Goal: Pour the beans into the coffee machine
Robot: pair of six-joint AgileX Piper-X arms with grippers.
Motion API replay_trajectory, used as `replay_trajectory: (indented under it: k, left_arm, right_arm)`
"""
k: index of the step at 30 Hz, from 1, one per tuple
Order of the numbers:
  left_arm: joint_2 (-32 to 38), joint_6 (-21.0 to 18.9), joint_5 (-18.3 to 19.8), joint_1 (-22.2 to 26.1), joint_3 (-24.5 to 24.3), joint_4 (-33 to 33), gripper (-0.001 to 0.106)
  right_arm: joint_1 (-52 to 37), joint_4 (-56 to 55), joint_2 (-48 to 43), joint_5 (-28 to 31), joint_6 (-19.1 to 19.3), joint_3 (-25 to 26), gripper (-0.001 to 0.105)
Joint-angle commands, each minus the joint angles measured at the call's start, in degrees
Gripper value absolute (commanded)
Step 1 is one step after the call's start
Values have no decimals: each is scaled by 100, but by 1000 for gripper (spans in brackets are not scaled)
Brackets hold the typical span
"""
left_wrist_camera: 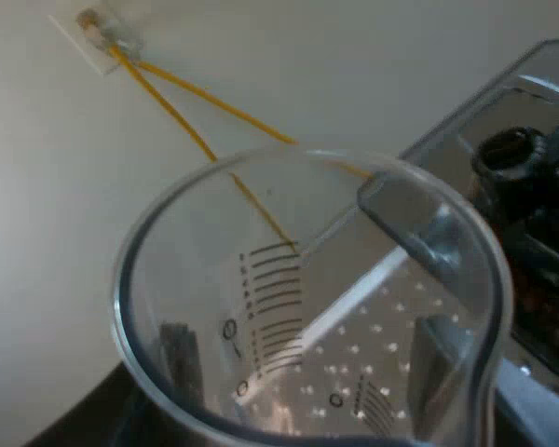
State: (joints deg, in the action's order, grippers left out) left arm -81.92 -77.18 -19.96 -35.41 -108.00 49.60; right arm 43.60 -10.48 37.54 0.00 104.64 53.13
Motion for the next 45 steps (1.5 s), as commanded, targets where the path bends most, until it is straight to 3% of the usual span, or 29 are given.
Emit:
replay_trajectory:
  k: [1,8,14,15,19,33,45]
  left_arm:
    - [359,-277,62,3,11,-11,24]
    - [946,-364,50,30,638,-23,24]
    - [1448,-608,319,316,1358,-81,24]
    - [1704,-762,516,553,1714,-140,24]
    - [2223,-877,1010,1064,2381,-376,24]
    - [3319,-1177,2224,2478,4324,-1047,24]
    - [3446,-1175,2336,2628,5328,-1098,24]
  right_arm:
    - [5,37,-54,-441,63,46,59]
    - [5,37,-54,-821,63,46,59]
    - [5,24,-54,-844,63,46,59]
    - [5,-16,-54,-860,63,46,59]
    - [5,-142,-54,-885,63,46,59]
    - [5,-286,196,-962,63,25,59]
    - [5,-511,448,-1438,211,-172,59]
